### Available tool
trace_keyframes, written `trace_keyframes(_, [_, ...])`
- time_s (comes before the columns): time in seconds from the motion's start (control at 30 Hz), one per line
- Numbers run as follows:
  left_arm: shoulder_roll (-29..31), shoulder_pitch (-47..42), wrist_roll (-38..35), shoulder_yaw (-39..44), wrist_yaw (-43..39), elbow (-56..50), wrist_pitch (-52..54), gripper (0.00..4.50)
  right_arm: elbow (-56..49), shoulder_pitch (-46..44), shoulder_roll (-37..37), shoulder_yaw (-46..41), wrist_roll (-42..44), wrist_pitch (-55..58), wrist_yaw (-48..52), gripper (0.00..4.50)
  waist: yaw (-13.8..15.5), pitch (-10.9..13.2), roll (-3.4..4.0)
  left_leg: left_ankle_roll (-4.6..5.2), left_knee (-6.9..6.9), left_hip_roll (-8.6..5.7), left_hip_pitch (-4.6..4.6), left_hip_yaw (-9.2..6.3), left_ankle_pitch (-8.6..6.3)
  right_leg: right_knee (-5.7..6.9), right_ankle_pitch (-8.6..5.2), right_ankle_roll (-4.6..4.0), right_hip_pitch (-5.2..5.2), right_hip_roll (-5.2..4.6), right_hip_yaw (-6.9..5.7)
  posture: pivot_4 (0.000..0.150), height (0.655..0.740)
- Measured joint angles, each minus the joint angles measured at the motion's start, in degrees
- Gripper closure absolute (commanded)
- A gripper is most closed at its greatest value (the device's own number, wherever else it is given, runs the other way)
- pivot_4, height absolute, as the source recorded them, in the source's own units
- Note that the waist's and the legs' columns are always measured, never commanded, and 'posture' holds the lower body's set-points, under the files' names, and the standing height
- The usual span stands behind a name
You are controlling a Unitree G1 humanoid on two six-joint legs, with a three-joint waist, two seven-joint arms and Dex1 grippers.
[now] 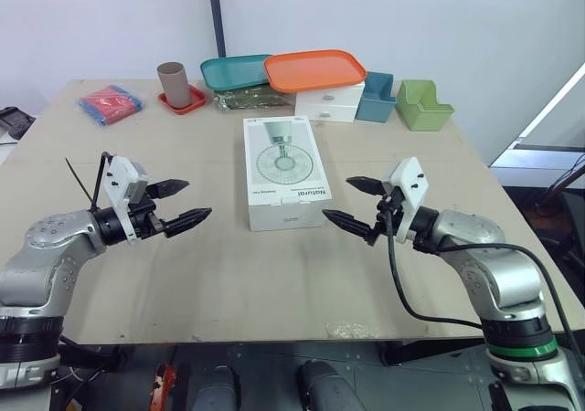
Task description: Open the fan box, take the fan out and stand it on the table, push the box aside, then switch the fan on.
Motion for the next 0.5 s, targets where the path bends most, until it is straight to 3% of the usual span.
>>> trace_keyframes(0.5, [-2.9, -2.3, 0.0, -0.6, 1.8, 1.2, -0.8, 0.02, -0.2, 0.1, -0.5, 0.0, 0.0, 0.1, 0.1, 0.0, 0.0, 0.0, 0.0, 0.0, 0.02, -0.01, 0.0, 0.0, 0.0, 0.0, 0.02, -0.01, 0.01, 0.0, 0.0, 0.15, 0.74])
